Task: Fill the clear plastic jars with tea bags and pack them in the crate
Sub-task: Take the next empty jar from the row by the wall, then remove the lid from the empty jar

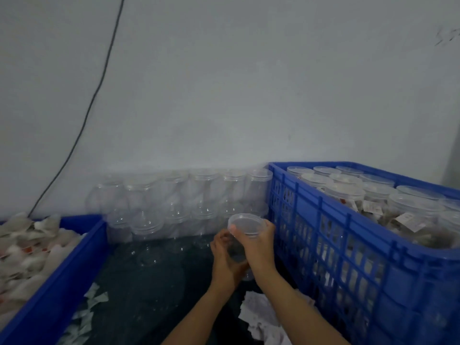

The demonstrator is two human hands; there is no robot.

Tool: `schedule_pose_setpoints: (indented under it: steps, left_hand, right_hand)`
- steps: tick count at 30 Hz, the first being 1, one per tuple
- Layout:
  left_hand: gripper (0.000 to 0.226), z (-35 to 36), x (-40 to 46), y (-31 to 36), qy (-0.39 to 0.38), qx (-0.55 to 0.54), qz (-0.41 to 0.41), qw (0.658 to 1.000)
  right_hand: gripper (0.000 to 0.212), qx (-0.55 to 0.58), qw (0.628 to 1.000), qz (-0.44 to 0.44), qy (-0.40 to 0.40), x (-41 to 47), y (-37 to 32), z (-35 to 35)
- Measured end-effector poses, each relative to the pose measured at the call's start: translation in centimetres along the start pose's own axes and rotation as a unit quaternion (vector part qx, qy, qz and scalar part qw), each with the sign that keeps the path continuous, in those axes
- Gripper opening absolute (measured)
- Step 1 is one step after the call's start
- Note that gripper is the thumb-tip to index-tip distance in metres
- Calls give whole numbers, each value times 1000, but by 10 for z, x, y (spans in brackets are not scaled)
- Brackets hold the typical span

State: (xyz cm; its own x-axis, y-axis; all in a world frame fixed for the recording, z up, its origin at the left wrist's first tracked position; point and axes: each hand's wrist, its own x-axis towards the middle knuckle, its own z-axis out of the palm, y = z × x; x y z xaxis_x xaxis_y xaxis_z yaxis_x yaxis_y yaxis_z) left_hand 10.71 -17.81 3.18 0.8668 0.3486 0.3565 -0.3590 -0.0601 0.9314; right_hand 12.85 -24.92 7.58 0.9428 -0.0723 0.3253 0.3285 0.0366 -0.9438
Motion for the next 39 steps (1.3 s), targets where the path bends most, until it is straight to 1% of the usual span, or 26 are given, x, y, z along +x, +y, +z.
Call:
schedule_pose_setpoints:
  steps: [1,3,6,8,10,14,18,21,25,30,32,34,36,37,39]
  left_hand:
    - [67,-8,-10,1,20,-15,3,1000]
    - [73,-30,-31,3,41,-5,1,999]
    - [74,-64,-58,0,34,80,5,996]
    - [79,-83,-73,-7,48,127,-10,991]
    - [86,-98,-89,-12,65,169,-24,983]
    - [83,-116,-104,-11,107,199,-36,974]
    - [91,-124,-109,-12,90,207,-49,973]
    - [87,-125,-107,-9,75,194,-27,978]
    - [84,-127,-105,-5,64,190,-8,980]
    - [84,-129,-106,-7,54,173,-14,983]
    - [85,-129,-107,-6,60,187,-9,981]
    - [88,-129,-109,-5,72,243,19,967]
    - [93,-129,-112,-2,82,319,61,942]
    - [94,-128,-112,-1,86,362,92,924]
    - [93,-127,-109,0,89,445,166,876]
  right_hand:
    - [71,5,1000,7,-17,-10,-2,5]
    - [76,15,998,22,-59,-34,-2,12]
    - [92,10,996,7,-88,-69,2,23]
    - [97,6,995,1,-95,-90,5,31]
    - [95,19,994,1,-106,-109,7,39]
    - [85,49,992,-16,-111,-134,12,50]
    - [81,51,992,-28,-115,-141,17,49]
    - [81,35,992,-43,-118,-137,18,47]
    - [71,11,989,-73,-125,-133,19,46]
    - [70,23,989,-66,-133,-133,21,44]
    - [68,36,989,-61,-128,-133,21,42]
    - [64,54,988,-48,-136,-134,23,38]
    - [61,54,986,-33,-157,-134,24,34]
    - [60,47,985,-27,-162,-133,24,31]
    - [55,35,988,-8,-151,-130,24,27]
